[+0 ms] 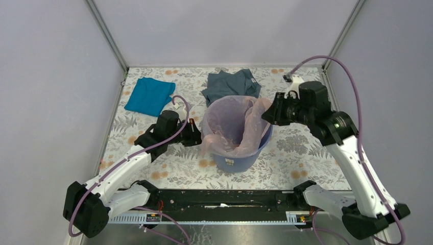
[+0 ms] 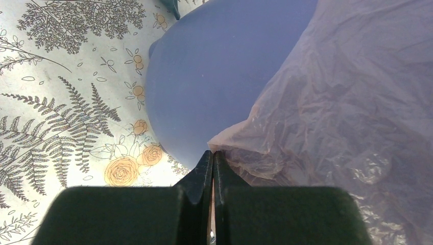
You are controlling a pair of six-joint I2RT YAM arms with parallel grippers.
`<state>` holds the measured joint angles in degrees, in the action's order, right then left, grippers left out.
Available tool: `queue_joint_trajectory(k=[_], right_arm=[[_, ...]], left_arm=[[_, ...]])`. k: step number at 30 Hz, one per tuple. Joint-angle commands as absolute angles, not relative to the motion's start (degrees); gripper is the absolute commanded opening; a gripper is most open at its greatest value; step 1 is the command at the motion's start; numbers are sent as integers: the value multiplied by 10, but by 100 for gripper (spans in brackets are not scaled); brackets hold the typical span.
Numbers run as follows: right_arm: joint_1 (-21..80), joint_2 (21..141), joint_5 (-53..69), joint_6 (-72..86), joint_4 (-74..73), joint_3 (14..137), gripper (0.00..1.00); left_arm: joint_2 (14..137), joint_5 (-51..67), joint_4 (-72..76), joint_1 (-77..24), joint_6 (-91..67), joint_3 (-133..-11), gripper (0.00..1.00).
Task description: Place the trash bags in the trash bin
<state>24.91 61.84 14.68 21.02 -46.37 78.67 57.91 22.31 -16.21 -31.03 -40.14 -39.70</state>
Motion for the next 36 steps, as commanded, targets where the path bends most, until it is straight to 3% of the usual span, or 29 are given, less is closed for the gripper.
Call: queue_joint_trajectory(k=[1, 4, 7, 15, 25, 31, 36], right_arm=[[247, 531, 102, 215, -472, 767, 20], [247, 483, 76, 225, -496, 741, 9], [247, 433, 54, 243, -494, 704, 6], [247, 374, 4, 261, -466, 617, 10], [247, 409, -122, 300, -405, 528, 13], [247, 469, -104, 298, -325, 487, 13], [247, 489, -64, 305, -291, 451, 19]], left_arm=[[564, 228, -145, -309, -401, -397, 0], [563, 227, -146, -309, -402, -395, 0], [563, 233, -138, -309, -409, -388, 0], [555, 247, -123, -309, -426, -367, 0], [568, 253, -112, -309, -425, -362, 0], [584, 261, -109, -309, -423, -367, 0], [572, 254, -113, -309, -426, -362, 0]])
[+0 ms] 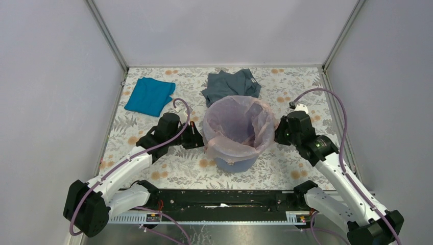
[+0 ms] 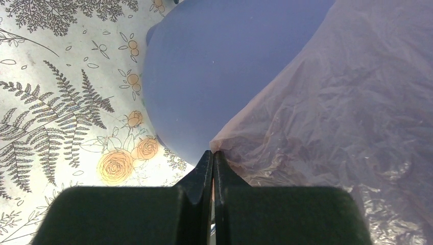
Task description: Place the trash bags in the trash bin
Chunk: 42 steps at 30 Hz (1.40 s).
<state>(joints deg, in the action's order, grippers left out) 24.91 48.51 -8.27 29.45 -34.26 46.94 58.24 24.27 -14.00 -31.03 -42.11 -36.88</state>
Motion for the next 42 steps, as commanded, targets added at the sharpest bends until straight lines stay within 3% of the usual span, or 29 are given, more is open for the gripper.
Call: queue_joint_trajectory(k=[1, 15, 23, 26, 29, 33, 39, 42], right_arm=[[247, 488, -57, 314, -289, 443, 19], [247, 498, 77, 380, -175, 304, 23], [247, 564, 146, 374, -120, 309, 33], [247, 584, 170, 377, -87, 305, 43], [247, 600, 191, 381, -58, 306, 48], [247, 610, 183, 367, -65, 326, 55], [247, 635, 209, 361, -41, 340, 63], [248, 655, 223, 359, -29, 350, 67]], left_arm=[[571, 253, -114, -309, -427, -362, 0], [571, 235, -113, -309, -439, -356, 0], [536, 169, -153, -309, -445, -333, 0], [520, 139, -175, -309, -449, -332, 0], [495, 95, -215, -309, -451, -339, 12], [449, 28, -294, -309, -446, -372, 36], [344, -66, -398, -309, -475, -416, 58], [285, -112, -443, -309, -496, -433, 75]])
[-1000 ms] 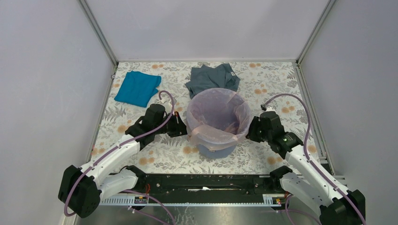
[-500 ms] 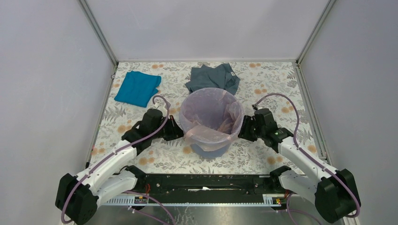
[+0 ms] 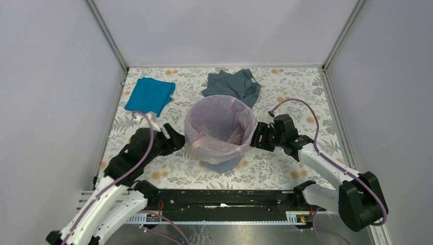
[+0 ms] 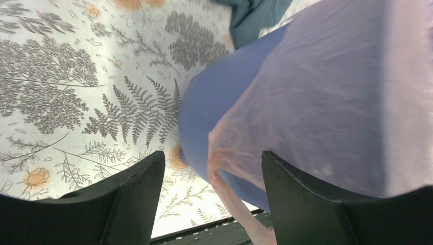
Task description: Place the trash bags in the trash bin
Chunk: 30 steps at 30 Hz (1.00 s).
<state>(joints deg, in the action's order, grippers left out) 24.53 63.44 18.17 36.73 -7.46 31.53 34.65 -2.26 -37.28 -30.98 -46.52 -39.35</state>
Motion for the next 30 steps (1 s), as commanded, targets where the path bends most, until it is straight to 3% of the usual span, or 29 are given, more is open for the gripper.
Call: queue_joint_trajectory(k=[1, 9, 17, 25, 30], right_arm=[[248, 662, 227, 360, -24, 354, 68], [299, 718, 219, 368, 29, 392, 77], [429, 856, 179, 450, 156, 453, 83], [514, 981, 150, 508, 234, 564, 87], [522, 962, 136, 479, 193, 573, 96]], left_arm=[[267, -130, -458, -309, -502, -441, 79], [182, -240, -524, -309, -480, -572, 98], [264, -294, -517, -310, -340, -791, 99], [281, -214, -454, -311, -293, -809, 99], [299, -168, -452, -311, -285, -818, 99]])
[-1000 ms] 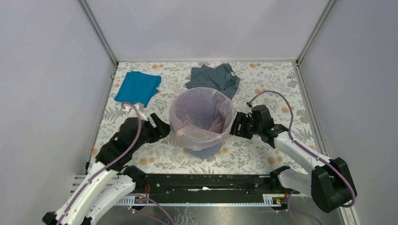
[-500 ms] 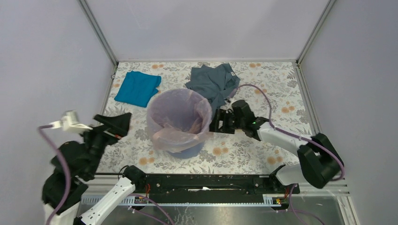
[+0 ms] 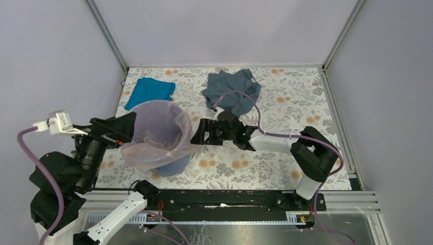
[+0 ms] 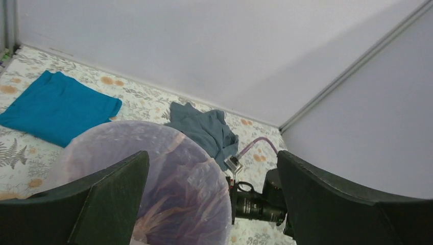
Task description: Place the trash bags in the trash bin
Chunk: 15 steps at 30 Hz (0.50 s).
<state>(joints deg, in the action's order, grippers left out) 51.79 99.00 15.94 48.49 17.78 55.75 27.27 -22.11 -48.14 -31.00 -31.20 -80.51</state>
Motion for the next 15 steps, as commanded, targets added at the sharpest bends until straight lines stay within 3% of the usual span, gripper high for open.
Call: queue_joint_trajectory(k=[1, 8, 15], right_arm=[[522, 945, 129, 470, 184, 564, 99], [522, 791, 69, 386, 48, 522, 100], [522, 589, -77, 286, -134, 521, 100]], left_arm=[[301, -166, -452, -311, -285, -817, 99], [317, -158, -441, -311, -290, -814, 99], [358, -148, -436, -311, -302, -842, 99]])
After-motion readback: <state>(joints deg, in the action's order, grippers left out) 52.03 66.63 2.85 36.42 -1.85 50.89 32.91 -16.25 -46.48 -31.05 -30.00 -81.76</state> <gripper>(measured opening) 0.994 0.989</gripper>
